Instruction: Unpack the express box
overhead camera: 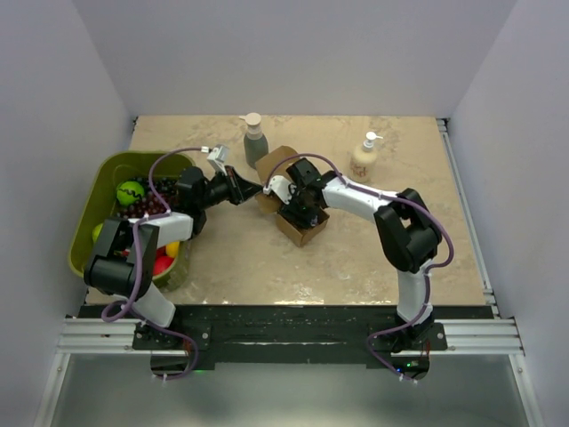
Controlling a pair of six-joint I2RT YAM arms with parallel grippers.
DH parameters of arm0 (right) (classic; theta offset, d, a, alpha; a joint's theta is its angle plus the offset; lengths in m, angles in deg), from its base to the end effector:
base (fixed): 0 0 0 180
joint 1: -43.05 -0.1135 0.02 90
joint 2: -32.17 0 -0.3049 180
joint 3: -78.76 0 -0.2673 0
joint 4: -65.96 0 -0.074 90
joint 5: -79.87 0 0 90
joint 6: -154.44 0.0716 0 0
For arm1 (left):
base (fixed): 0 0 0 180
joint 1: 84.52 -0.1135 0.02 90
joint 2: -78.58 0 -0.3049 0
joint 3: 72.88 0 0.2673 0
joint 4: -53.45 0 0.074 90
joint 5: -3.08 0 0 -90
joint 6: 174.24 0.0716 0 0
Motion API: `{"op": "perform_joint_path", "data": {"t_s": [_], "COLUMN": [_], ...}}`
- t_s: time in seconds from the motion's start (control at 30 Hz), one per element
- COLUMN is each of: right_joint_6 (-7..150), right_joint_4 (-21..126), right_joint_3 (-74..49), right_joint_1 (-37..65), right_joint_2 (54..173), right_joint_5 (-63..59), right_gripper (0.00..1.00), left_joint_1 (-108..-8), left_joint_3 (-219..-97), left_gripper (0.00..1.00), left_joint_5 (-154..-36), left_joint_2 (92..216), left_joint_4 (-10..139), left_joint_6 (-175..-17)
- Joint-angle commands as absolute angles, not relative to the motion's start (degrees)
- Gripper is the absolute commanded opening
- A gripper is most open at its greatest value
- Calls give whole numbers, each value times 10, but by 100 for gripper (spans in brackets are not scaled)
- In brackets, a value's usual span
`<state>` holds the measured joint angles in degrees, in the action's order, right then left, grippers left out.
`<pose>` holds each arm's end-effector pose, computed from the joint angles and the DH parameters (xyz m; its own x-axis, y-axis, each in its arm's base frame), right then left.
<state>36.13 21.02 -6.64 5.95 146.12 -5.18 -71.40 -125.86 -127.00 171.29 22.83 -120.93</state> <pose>0.3624 0.2818 0.1726 -0.3335 -0.8446 -0.4188 -0.8962 0.4219 -0.1373 0.3471 -0.1282 0.2268 -0.5973 -0.3302 -0.7309 0.5436 0.5033 -0.6717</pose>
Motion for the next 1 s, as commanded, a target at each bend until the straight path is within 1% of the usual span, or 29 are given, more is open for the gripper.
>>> {"op": "perform_joint_path", "data": {"t_s": [0.0, 0.03, 0.07, 0.17, 0.3, 0.4, 0.5, 0.53, 0.67, 0.77, 0.8, 0.87, 0.9, 0.97], "right_joint_6": [366, 367, 367, 365, 379, 396, 397, 395, 397, 384, 382, 380, 380, 385], "right_joint_4": [247, 247, 242, 219, 165, 142, 139, 137, 134, 140, 144, 160, 165, 181], "right_joint_3": [-86, -79, -74, -48, 3, 2, -45, -78, -144, -181, -189, -208, -215, -229], "right_joint_1": [61, 61, 61, 61, 61, 61, 66, 71, 152, 184, 188, 192, 191, 192], "right_joint_2": [1441, 1434, 1424, 1383, 1321, 1287, 1243, 1225, 1200, 1197, 1196, 1196, 1198, 1204], "right_joint_5": [-93, -99, -99, -90, -56, -45, -81, -87, -81, -91, -93, -93, -93, -97], "right_gripper": [45, 41, 33, 28, 27, 26, 25, 25, 25, 25, 25, 26, 26, 27], "left_joint_1": [-717, -717, -717, -718, -719, -720, -725, -726, -742, -748, -748, -748, -748, -748], "left_joint_3": [-1258, -1258, -1259, -1263, -1273, -1280, -1287, -1293, -1304, -1323, -1326, -1333, -1335, -1342], "left_gripper": [0, 0, 0, 0, 0, 0, 0, 0, 0, 1, 18, 29, 37, 46], "left_joint_5": [-1285, -1285, -1283, -1281, -1281, -1280, -1284, -1287, -1295, -1290, -1289, -1293, -1293, -1296], "left_joint_2": [1721, 1721, 1724, 1725, 1722, 1717, 1710, 1706, 1694, 1688, 1688, 1687, 1687, 1687], "left_joint_4": [226, 226, 226, 227, 238, 249, 267, 283, 314, 359, 369, 378, 380, 386], "left_joint_6": [-1206, -1206, -1205, -1201, -1188, -1173, -1154, -1140, -1108, -1075, -1071, -1060, -1056, -1048]}}
